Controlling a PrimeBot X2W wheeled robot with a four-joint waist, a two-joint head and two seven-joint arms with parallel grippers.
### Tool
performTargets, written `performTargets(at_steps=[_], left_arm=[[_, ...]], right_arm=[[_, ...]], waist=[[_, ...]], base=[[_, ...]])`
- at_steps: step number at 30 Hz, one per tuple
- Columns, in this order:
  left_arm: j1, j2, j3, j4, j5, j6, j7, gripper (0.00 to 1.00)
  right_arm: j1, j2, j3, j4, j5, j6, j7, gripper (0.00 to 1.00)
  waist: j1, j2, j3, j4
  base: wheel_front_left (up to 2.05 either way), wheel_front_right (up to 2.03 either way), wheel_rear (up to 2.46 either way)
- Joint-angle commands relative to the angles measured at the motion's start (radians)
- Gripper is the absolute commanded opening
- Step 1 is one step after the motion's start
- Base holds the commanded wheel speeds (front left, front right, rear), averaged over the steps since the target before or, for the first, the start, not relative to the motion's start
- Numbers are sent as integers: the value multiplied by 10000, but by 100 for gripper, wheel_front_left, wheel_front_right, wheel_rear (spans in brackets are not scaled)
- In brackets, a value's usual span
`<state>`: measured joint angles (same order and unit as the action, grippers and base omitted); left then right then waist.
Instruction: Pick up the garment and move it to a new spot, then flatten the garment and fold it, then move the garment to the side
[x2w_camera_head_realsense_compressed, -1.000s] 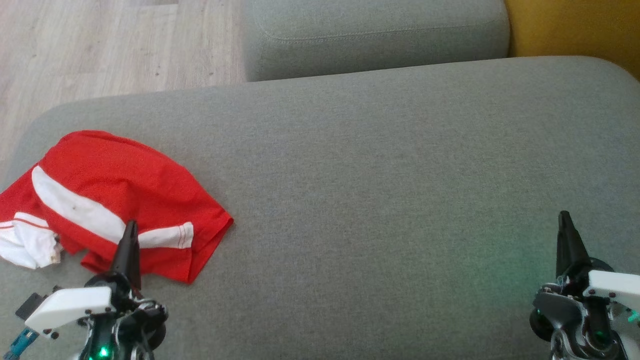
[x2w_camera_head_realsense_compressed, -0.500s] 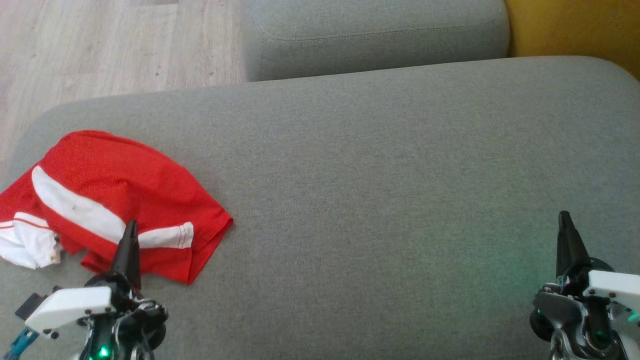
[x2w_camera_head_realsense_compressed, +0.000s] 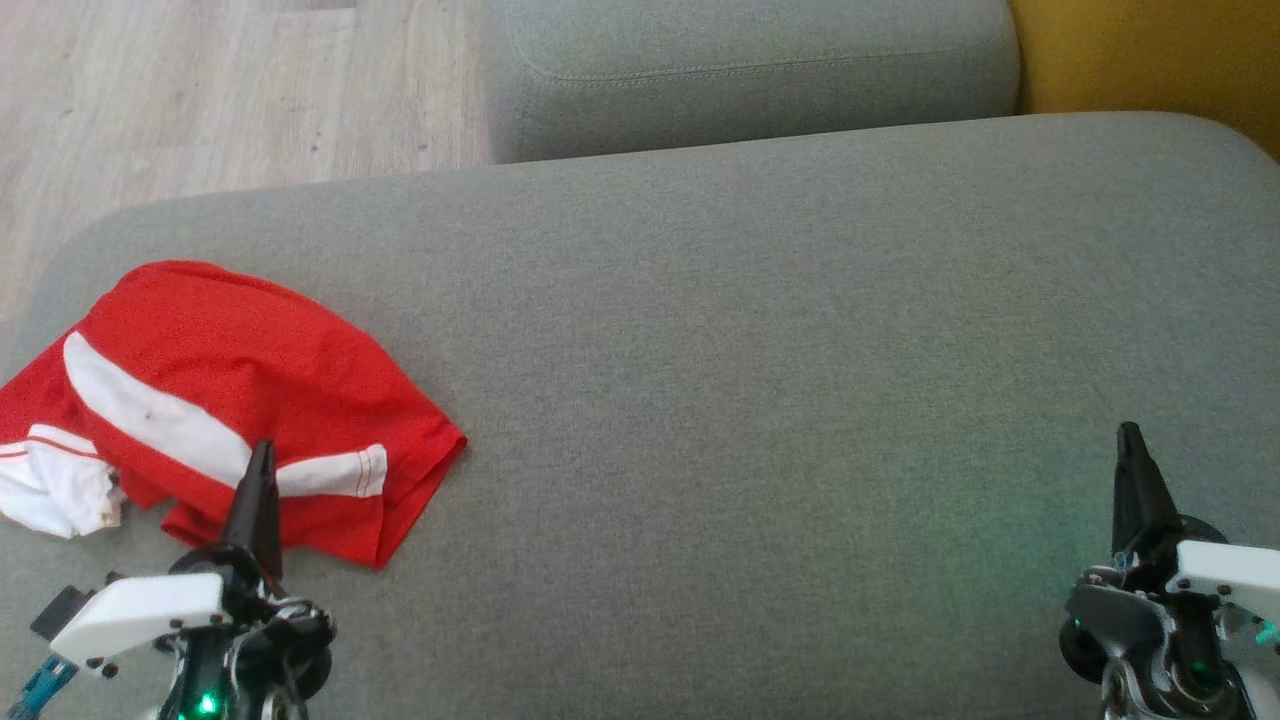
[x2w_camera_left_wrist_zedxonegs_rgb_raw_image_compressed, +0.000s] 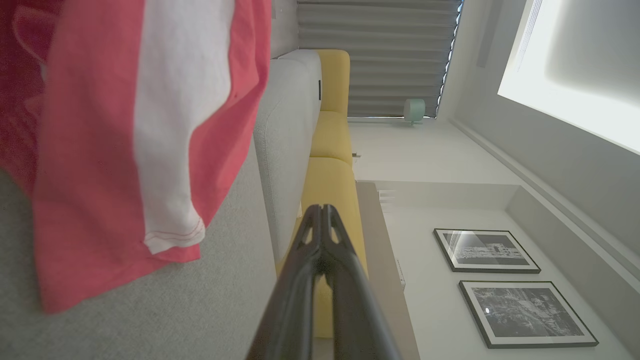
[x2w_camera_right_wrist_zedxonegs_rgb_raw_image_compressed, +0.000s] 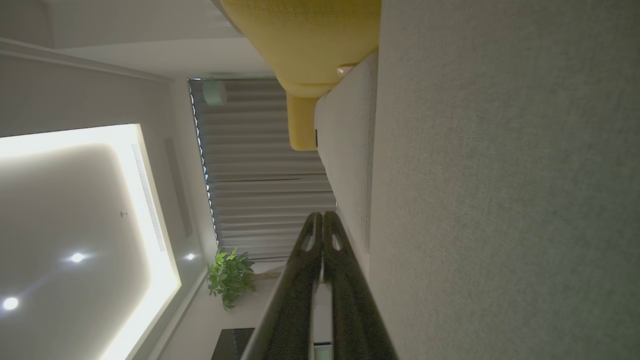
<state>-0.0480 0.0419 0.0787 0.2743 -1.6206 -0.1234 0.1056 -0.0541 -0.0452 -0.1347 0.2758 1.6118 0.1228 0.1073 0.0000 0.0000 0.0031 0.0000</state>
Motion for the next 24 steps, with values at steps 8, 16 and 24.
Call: performTargets(at_steps=[8, 16, 24], left_arm=[[-600, 83, 349, -294, 118, -73, 75, 0], [173, -36, -78, 257, 20, 9, -132, 100], [209, -28, -17, 131, 231, 3, -366, 100]], right_arm=[[-538, -51, 211, -311, -30, 79, 58, 0], [166, 21, 77, 248, -50, 1, -118, 100], [196, 16, 71, 108, -392, 6, -354, 100]], waist=[[0, 0, 0, 0], [0, 0, -7, -2], [0, 0, -23, -5]], base=[[0, 0, 0], [0, 0, 0], [0, 0, 0]])
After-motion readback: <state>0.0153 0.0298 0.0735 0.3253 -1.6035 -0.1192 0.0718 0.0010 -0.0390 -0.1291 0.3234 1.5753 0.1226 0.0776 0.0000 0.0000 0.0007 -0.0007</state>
